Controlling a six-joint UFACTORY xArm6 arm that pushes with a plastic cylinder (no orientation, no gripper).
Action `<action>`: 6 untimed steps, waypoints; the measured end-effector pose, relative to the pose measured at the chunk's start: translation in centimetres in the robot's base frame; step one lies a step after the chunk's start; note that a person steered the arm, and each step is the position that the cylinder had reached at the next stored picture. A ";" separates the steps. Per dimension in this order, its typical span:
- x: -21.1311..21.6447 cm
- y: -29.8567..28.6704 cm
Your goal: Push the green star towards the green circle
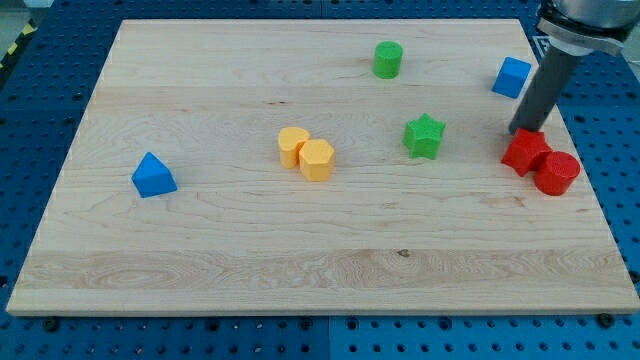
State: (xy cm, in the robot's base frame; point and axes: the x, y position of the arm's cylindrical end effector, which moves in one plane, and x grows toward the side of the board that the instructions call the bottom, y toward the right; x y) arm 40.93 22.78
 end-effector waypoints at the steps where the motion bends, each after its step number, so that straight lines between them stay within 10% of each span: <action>1: -0.5 -3.1; 4: 8.4 -4.7; 6: -2.3 -13.2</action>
